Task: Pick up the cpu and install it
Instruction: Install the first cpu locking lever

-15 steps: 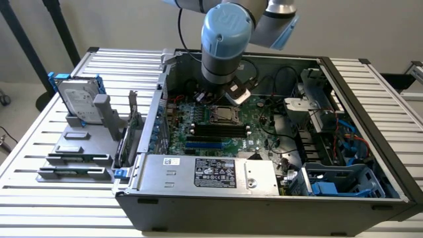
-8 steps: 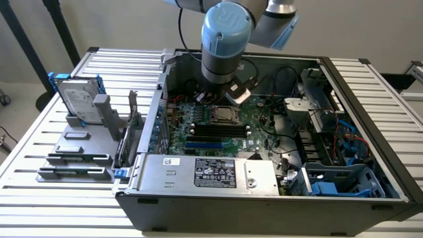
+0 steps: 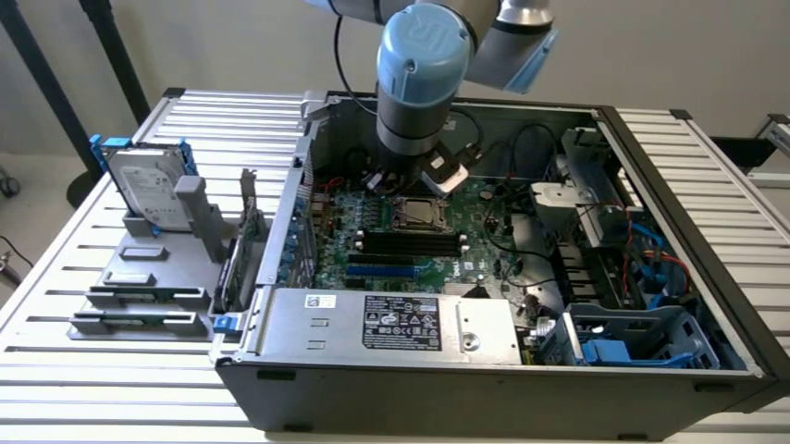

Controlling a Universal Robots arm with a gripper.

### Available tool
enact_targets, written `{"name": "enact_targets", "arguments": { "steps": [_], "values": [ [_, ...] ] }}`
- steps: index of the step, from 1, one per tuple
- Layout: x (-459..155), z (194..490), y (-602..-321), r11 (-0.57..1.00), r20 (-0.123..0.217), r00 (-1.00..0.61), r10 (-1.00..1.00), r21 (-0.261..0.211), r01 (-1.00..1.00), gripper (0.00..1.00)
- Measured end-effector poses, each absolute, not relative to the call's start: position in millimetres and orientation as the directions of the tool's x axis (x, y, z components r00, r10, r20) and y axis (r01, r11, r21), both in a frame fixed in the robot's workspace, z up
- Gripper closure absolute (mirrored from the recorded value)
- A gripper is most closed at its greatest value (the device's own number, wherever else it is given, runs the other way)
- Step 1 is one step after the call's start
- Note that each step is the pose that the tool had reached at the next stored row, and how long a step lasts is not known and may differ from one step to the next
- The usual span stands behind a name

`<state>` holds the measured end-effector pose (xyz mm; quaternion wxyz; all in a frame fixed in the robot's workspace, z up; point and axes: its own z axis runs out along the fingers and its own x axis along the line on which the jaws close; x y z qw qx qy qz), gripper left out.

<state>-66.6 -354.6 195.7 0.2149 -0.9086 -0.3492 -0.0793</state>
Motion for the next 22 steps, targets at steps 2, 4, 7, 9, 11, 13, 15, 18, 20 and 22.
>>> {"name": "enact_targets", "arguments": {
  "steps": [2,4,7,9,11,13,15,18,20,22],
  "values": [
    [-66.5,195.5,-354.4,-0.664,0.292,0.743,0.602,-0.333,0.669,0.89],
    [-65.9,195.5,-354.4,-0.665,0.291,0.743,0.602,-0.332,0.669,0.89],
    [-65.2,195.5,-354.4,-0.666,0.289,0.743,0.603,-0.33,0.669,0.89],
    [-64.6,195.5,-354.4,-0.667,0.287,0.743,0.604,-0.328,0.669,0.89],
    [-63.8,195.9,-354.4,-0.668,0.286,0.743,0.605,-0.326,0.669,0.89],
    [-63.0,196.3,-354.4,-0.669,0.284,0.743,0.605,-0.325,0.669,0.89],
    [-62.1,196.8,-354.4,-0.67,0.282,0.743,0.606,-0.323,0.669,0.89],
    [-60.7,197.1,-354.4,-0.671,0.28,0.744,0.607,-0.321,0.669,0.89],
    [-59.9,197.1,-354.3,-0.672,0.278,0.744,0.608,-0.319,0.668,0.89],
    [-59.4,197.2,-354.2,-0.672,0.276,0.744,0.609,-0.318,0.668,0.89]
  ]
}}
